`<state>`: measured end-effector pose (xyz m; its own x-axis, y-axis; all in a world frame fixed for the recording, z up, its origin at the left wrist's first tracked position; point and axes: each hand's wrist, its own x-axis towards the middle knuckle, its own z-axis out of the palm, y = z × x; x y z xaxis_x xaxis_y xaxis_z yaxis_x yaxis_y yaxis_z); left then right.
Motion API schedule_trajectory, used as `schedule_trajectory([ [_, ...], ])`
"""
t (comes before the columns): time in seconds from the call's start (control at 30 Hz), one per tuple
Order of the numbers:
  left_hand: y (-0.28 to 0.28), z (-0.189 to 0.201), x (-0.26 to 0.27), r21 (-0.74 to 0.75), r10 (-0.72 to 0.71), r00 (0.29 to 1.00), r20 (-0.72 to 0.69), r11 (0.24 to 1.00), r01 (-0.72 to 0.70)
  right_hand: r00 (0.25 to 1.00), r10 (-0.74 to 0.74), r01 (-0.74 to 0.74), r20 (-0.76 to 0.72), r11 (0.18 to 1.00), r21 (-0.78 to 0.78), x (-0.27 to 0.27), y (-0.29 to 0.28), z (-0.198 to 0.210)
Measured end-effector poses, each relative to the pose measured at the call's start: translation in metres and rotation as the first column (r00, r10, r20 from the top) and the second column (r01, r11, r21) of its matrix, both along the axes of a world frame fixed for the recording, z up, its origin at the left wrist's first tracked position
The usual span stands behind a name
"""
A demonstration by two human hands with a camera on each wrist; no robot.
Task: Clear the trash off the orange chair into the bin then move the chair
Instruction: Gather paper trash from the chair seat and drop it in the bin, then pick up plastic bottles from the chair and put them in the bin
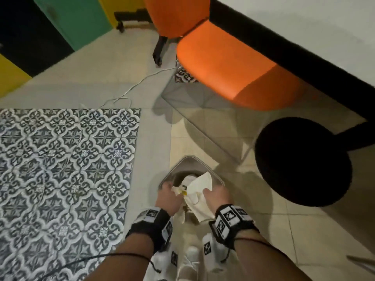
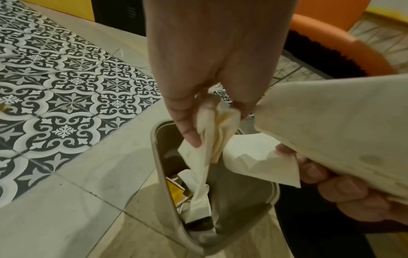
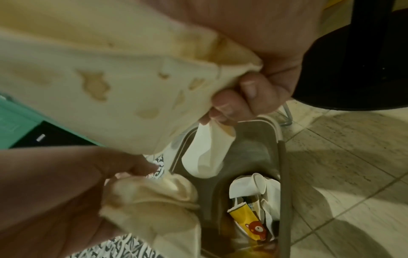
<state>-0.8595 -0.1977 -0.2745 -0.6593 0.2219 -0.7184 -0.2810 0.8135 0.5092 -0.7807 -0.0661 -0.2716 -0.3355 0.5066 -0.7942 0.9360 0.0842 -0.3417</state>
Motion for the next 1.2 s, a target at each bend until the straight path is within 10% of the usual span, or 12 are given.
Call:
schedule_trajectory([
  [0.17,-0.012,-0.086,-0.029,0.108,0.03,0.995,0.1,0.993,-0.04,0.992,-0.127,0.127,-0.015,0.992,-0.019,-0.026,0.005,-0.027],
  [0.57,0.038,0.015,0.042,0.129,-0.047,0.999,-0.025,0.99,0.05,0.911,-0.272,0.226,-0.311,0.958,-0.174,0.064,0.026,0.042],
  [0.77,0.096,0.068,0.165,0.319,-0.264,0.961,-0.079,0.907,0.275,0.764,-0.432,0.442,-0.48,0.891,-0.099,0.218,0.066,0.101],
  [0.97,0.171,0.125,0.369,0.434,-0.561,0.827,-0.039,0.736,0.52,0.477,-0.628,0.764,-0.615,0.642,-0.063,0.447,0.114,0.158],
  [1.07,0.197,0.148,0.48,0.51,-0.678,0.735,0.008,0.635,0.581,0.454,-0.625,0.84,-0.635,0.538,0.071,0.57,0.125,0.175],
  [1.2,0.224,0.158,0.618,0.564,-0.749,0.657,0.086,0.581,0.587,0.598,-0.631,0.801,-0.495,0.495,0.336,0.712,0.123,0.202],
])
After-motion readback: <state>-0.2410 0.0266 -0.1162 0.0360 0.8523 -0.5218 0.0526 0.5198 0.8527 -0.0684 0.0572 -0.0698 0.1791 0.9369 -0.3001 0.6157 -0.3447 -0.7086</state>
